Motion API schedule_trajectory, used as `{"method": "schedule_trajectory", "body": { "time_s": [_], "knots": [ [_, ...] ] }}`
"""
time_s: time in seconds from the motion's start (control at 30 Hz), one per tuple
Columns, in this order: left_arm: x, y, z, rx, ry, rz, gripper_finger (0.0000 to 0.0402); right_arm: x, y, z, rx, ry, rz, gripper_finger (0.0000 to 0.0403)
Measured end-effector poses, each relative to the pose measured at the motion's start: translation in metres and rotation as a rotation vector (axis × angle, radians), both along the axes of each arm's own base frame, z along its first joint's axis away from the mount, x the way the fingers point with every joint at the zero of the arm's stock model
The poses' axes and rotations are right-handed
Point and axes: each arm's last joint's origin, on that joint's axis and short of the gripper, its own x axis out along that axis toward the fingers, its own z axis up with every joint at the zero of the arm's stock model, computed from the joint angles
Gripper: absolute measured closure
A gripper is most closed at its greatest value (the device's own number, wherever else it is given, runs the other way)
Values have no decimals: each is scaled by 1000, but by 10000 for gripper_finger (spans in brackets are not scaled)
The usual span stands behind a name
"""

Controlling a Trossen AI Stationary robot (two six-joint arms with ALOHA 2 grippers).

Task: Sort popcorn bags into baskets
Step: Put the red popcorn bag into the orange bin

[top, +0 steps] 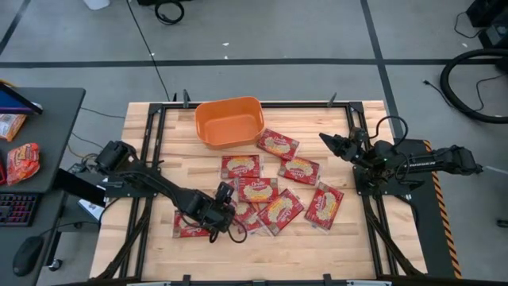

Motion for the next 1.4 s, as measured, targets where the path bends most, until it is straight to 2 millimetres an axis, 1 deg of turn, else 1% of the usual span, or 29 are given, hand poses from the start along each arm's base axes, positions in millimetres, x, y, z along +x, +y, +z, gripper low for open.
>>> {"method": "schedule_trajectory", "body": {
  "time_s": [0.13, 0.23, 0.57, 0.7, 0.83, 1.07, 1.2, 1.23, 1.3, 1.4],
  "knots": [
    [-1, -5, -10, -2, 44, -19, 200, 0, 0, -1, 4, 10, 0, 394],
    [-1, -8, -14, 18, 34, -21, 200, 0, 0, -1, 4, 12, 0, 394],
    [2, -9, -26, 65, 46, -9, 200, 0, 0, -1, 8, 12, 2, 394],
    [3, -9, -27, 75, 26, 7, 205, 1, 0, -1, 8, 13, 2, 394],
    [4, -8, -26, 78, -6, 56, 238, 1, 0, -2, 8, 15, 3, 394],
    [4, -8, -26, 56, -31, 105, 326, 1, 0, -2, 6, 20, 8, 394],
    [3, -7, -19, 37, -51, 125, 376, 1, 0, -2, 3, 26, 7, 394],
    [3, -6, -16, 31, -55, 128, 384, 1, 0, -3, 3, 28, 7, 394],
    [2, -4, -8, 15, -70, 132, 386, 1, 0, -3, 3, 28, 7, 394],
    [-1, 1, 10, -29, -95, 140, 389, 1, 0, -3, 0, 30, 6, 394]
  ]
}}
